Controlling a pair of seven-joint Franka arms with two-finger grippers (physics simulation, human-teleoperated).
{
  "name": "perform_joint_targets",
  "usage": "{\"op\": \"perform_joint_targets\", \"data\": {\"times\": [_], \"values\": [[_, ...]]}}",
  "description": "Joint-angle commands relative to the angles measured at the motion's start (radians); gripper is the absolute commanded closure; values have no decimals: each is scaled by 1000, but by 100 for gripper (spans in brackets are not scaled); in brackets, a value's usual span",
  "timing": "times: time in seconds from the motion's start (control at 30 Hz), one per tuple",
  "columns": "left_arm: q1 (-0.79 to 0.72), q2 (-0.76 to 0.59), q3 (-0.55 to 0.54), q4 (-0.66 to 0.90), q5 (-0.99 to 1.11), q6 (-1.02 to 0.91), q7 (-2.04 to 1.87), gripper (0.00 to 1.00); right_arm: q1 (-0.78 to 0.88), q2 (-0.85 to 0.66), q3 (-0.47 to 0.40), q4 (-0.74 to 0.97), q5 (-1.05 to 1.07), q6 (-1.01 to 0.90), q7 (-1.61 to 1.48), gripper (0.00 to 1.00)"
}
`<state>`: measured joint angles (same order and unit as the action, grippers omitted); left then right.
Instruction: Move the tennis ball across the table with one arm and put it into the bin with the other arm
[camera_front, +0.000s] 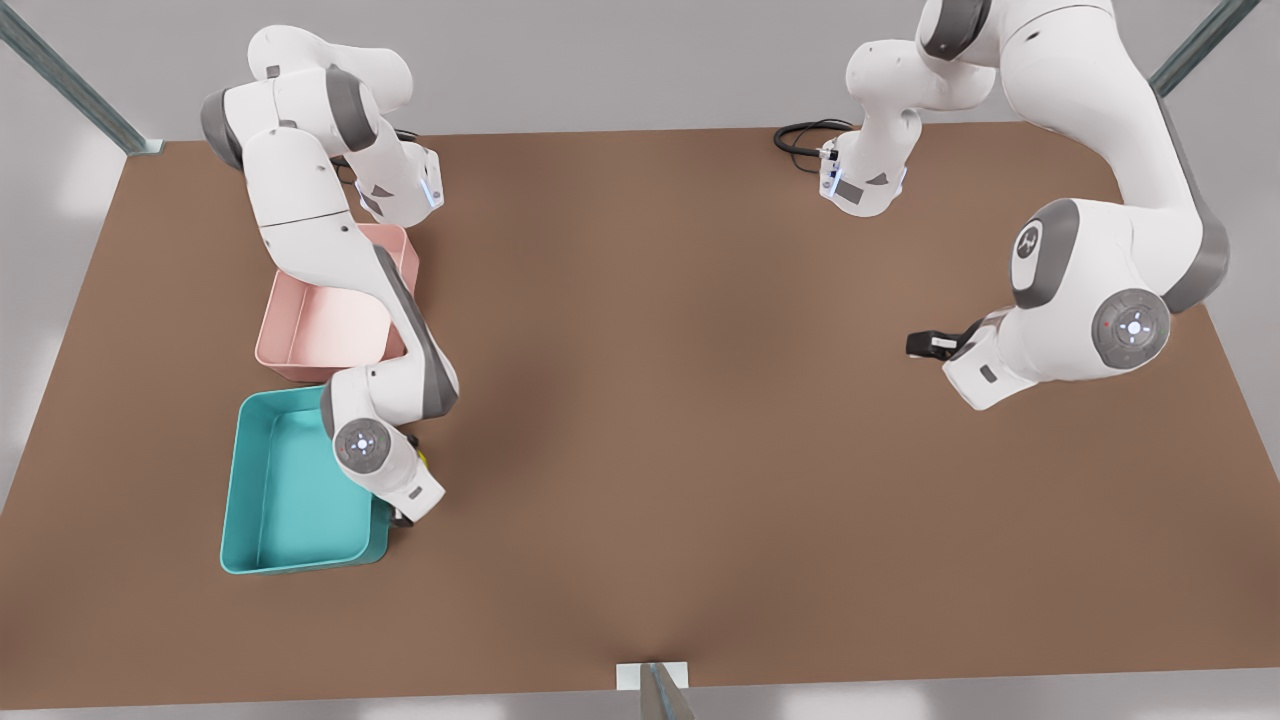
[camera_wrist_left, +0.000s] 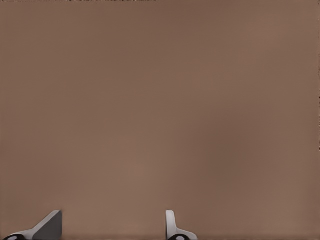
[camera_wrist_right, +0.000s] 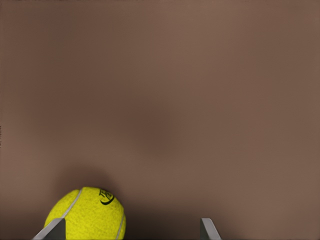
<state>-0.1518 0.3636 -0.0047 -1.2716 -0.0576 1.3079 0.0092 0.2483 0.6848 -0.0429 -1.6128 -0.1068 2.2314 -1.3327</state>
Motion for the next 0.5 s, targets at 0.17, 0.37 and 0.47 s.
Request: {"op": "perform_joint_targets", "data": {"times": [0.17, 0.37, 0.47], "values": [[57, -12, 3, 24, 10, 67, -43, 0, -6, -25, -5, -76, 67, 93, -247, 0], [60, 1, 5, 21, 1, 63, -51, 0, -14, -14, -8, -82, 73, 96, -235, 0], [60, 3, 5, 21, 5, 63, -52, 0, -21, -11, -9, -84, 75, 96, -235, 0]]}}
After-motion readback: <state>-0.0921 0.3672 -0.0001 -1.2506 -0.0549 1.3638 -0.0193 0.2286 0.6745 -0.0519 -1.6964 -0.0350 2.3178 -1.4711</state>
